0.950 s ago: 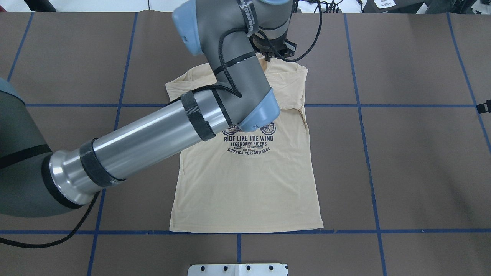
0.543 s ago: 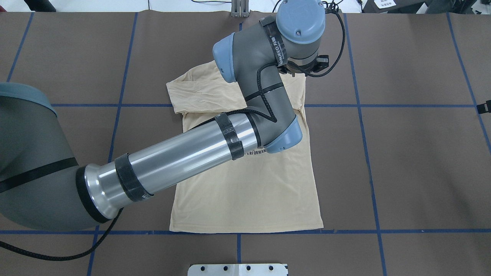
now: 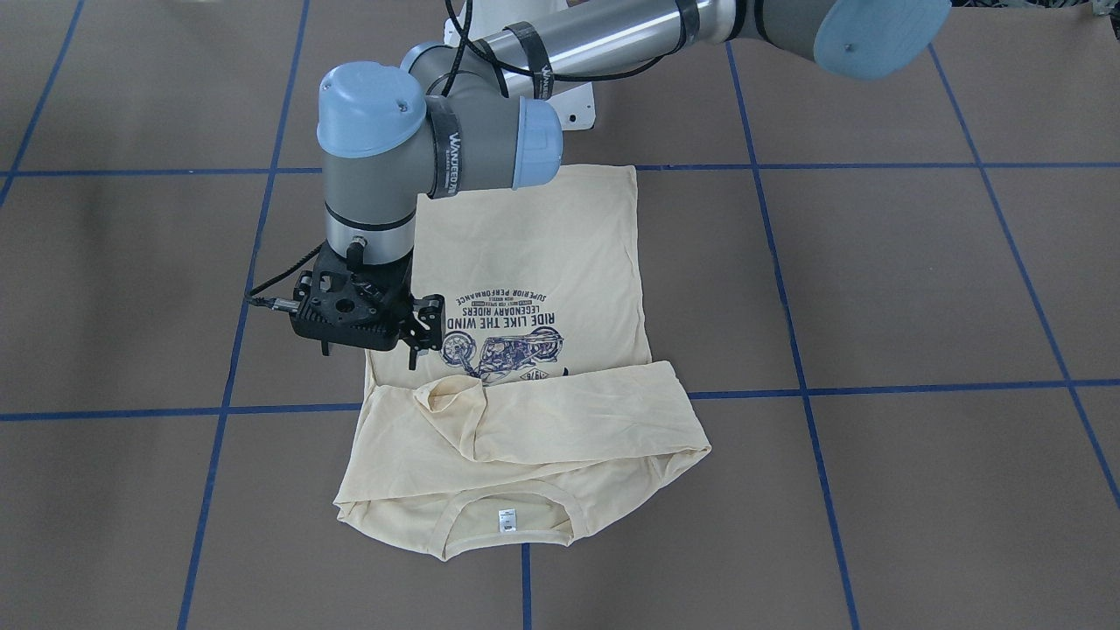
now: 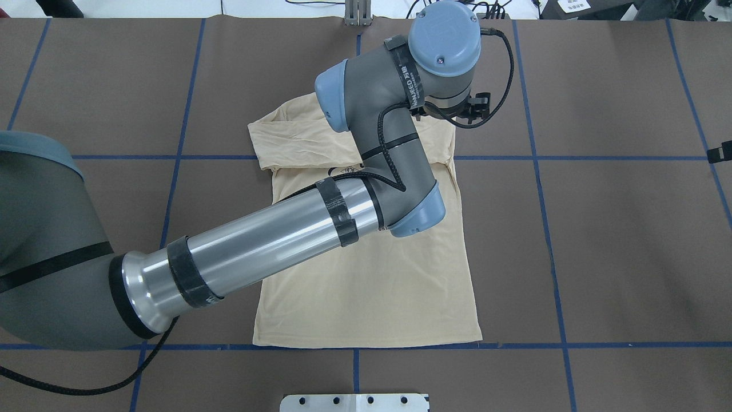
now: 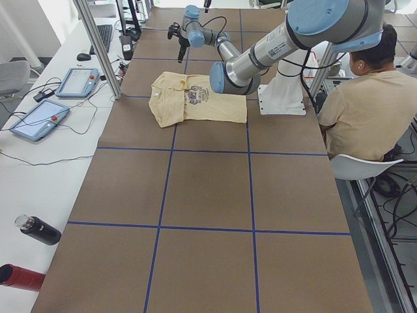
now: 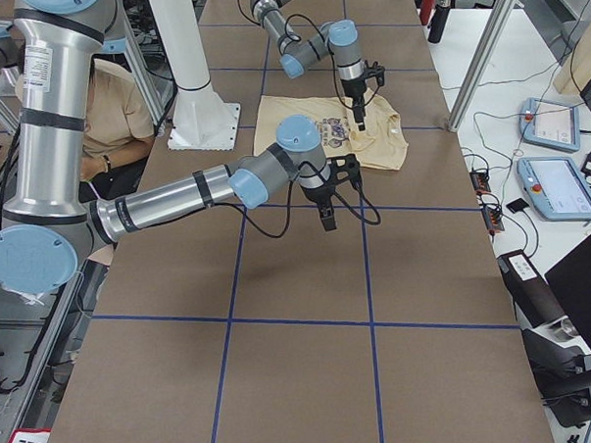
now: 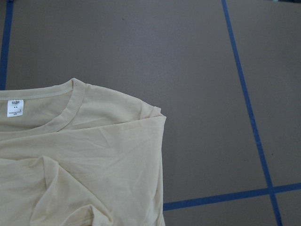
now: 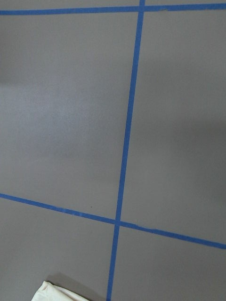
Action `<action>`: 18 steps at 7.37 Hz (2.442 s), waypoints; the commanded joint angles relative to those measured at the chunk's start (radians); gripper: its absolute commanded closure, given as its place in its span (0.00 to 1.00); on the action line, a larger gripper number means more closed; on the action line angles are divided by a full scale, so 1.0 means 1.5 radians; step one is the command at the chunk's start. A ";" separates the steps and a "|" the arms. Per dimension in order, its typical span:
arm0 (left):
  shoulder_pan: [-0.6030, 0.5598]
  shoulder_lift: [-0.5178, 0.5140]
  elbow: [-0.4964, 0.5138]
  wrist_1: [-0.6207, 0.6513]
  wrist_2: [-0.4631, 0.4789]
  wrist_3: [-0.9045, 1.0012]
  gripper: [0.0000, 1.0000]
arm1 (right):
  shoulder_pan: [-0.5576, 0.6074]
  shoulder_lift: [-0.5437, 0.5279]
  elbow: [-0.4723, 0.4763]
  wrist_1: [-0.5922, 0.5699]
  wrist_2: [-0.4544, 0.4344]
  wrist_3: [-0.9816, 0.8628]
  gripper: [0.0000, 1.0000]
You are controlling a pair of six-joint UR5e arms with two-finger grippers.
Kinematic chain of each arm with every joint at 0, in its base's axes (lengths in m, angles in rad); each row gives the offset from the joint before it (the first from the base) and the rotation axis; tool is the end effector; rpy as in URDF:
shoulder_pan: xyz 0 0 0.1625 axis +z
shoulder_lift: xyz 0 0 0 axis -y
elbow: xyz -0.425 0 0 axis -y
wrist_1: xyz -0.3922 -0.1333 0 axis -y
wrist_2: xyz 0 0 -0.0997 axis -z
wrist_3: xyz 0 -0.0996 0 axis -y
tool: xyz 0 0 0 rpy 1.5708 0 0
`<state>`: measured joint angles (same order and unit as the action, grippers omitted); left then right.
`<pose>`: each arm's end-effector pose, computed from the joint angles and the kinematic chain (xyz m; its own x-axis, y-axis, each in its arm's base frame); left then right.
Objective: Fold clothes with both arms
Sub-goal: 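Carry the sleeve with the left gripper across the shirt body and release, then move both grippers to the shirt hem corners nearest the robot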
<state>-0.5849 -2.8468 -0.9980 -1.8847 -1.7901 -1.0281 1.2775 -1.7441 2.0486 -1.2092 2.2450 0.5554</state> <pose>0.6395 -0.5574 -0.0013 0.5741 0.2244 -0.7875 0.1029 0.9343 0.3413 -0.0555 -0.4297 0.4631 0.6605 -0.1088 0.7429 -0.1424 0.9533 0.2662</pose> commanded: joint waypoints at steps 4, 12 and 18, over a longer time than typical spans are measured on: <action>-0.013 0.469 -0.528 0.024 -0.110 0.145 0.00 | -0.187 0.014 0.080 0.030 -0.099 0.275 0.00; 0.236 0.678 -0.683 0.000 0.136 -0.282 0.12 | -0.649 0.016 0.139 0.023 -0.515 0.635 0.00; 0.253 0.694 -0.655 0.001 0.135 -0.285 0.44 | -0.667 0.016 0.134 0.023 -0.537 0.637 0.00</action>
<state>-0.2112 -1.8060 -1.9884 -1.8839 -1.5877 -1.4550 0.2791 -1.7196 2.2509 -1.1750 1.4417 1.5109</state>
